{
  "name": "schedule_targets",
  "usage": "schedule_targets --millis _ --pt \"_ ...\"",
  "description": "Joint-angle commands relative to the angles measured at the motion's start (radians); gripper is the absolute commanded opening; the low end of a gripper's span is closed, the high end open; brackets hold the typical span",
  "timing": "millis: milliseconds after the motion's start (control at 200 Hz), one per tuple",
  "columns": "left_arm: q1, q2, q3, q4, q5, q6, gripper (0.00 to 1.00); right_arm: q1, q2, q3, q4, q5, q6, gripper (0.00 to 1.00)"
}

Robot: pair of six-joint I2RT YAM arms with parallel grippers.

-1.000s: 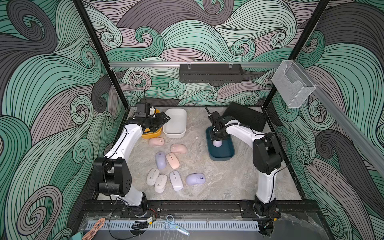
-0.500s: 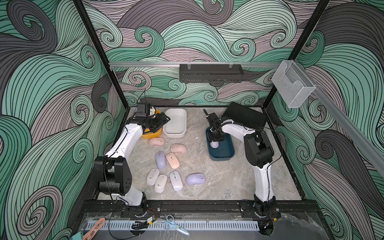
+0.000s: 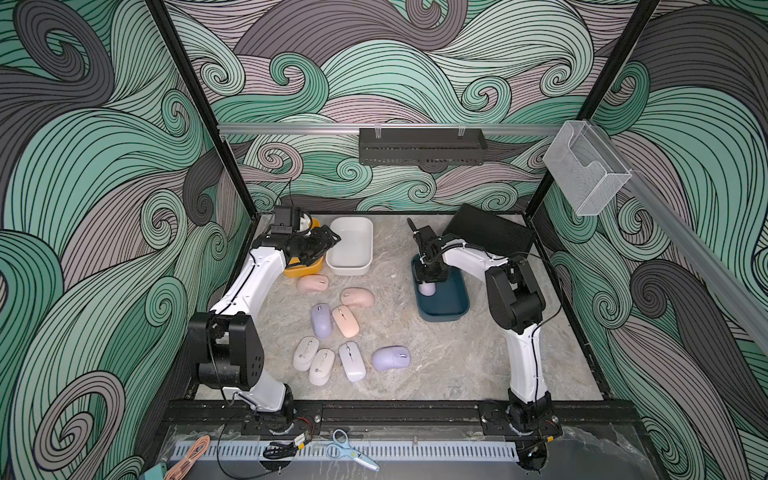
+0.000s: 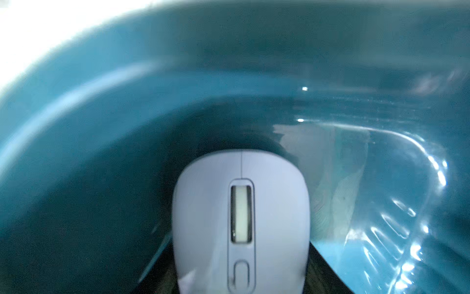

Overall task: Place the mice by color into the storage box
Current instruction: Place the mouse in the storage box.

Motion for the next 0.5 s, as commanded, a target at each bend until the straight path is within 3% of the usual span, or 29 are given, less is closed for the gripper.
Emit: schedule_targets --millis 0,495 --pt "-0.002 0.009 0.032 -0.015 0.005 0.017 0.8 -0.011 0.008 0.022 -0.004 -0.029 -0.002 0.59" --pt "-0.004 0.012 0.035 -0.017 0.006 0.019 0.79 -0.014 -0.137 -0.016 -0.046 -0.022 -0.013 0.67"
